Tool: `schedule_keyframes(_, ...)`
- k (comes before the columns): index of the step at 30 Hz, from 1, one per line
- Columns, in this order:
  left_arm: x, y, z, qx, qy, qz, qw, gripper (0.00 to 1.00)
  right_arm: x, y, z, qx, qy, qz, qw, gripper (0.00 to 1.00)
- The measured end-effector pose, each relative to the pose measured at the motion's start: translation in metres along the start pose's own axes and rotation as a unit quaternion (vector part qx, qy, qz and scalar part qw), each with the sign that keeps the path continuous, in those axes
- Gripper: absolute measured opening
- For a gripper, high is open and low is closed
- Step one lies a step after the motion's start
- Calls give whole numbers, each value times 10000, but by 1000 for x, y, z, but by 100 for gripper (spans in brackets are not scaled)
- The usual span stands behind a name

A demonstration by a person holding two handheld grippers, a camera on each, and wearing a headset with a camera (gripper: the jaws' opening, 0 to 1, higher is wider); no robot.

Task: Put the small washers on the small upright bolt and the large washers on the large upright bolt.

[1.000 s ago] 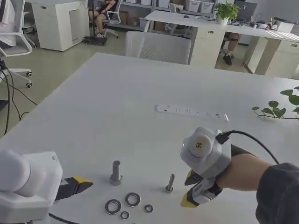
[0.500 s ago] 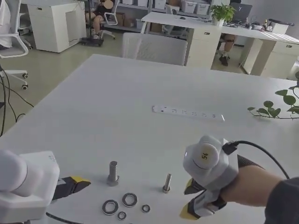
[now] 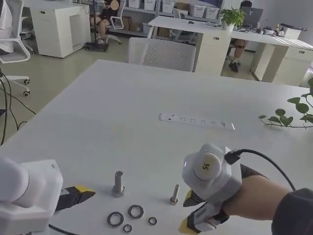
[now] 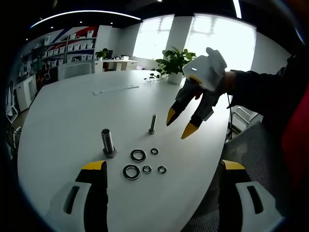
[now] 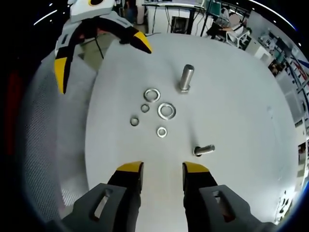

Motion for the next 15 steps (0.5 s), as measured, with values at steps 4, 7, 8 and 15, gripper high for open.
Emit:
schedule_keyframes(4,0,1,0,10,2,-10,10000,96,-2,-5,-10,-5,131,-64,9999,34)
schedule_keyframes(7,0,1,0,14,7,-16,10000,96,-3,-12,-15,-49,244,-102,9996,34)
schedule_keyframes(8,0,1,0,19,12,-17,10000,96,-3,-14,-17,-49,262,-120,9996,34)
schedule_keyframes(15,1,2,1,26,22,-32,10000,96,-2,-26,-28,-37,351,-214,9991,33)
Point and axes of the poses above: the centre of the closed fingertips' face, and the gripper's own axes: y roughly backward along the fingers, x roughly to its right, z roughly out of its underside, the point moved 3 cm from there along y, roughly backward along the fingers, and after that the axes turned 3 degrees about y, right-handed, at the moved point
